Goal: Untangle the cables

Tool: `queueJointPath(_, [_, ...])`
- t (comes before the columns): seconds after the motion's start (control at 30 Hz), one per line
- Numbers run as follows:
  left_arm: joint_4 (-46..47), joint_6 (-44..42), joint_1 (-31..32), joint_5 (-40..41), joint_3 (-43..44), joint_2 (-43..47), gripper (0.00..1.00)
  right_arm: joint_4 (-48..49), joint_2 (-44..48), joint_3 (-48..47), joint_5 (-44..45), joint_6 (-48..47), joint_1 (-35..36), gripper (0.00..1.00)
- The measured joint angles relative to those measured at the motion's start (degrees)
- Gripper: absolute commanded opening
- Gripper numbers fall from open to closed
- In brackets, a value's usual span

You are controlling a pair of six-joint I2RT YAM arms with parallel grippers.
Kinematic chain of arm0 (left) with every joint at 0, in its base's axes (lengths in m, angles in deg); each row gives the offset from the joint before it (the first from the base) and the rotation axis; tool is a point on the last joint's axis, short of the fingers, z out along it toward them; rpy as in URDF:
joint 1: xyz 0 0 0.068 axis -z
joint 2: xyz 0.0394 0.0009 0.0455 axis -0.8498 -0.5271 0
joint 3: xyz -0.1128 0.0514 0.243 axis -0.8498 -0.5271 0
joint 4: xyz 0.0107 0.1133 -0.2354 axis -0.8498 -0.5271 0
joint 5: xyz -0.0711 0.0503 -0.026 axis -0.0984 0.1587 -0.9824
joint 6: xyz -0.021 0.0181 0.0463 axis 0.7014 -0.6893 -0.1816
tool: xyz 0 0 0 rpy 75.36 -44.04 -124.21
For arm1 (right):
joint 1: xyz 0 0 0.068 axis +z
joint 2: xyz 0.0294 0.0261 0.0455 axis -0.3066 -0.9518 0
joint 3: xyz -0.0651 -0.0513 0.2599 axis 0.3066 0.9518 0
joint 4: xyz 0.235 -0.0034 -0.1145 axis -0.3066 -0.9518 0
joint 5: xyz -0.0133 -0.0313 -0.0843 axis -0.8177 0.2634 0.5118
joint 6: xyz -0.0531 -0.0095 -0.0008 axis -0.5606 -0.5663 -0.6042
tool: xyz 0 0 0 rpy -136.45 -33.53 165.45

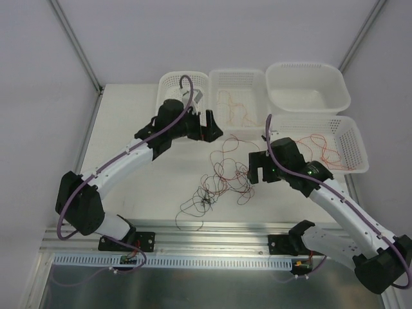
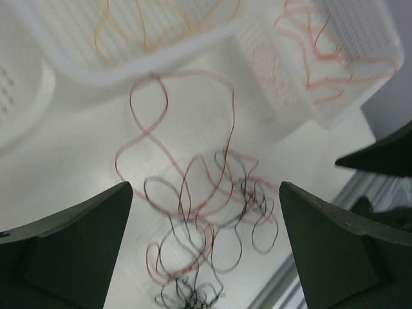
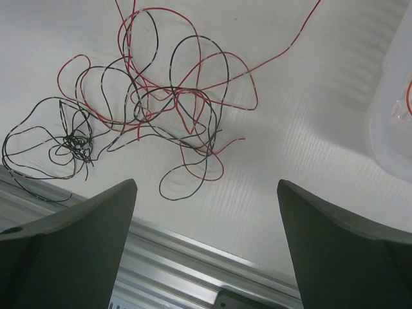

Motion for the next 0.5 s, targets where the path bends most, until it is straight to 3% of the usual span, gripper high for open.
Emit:
queueJointPath(0.3, [-6.62, 5.49, 7.30, 1.33, -22.29, 5.20, 0.99, 1.64, -10.64, -6.47, -3.72, -0.35, 0.07, 0.91])
queueJointPath(0.5, [-7.56, 9.16, 8.52, 3.19, -25.68, 6.36, 0.99, 5.62, -17.42, -9.40, -4.46, 2.23, 0.07, 0.91])
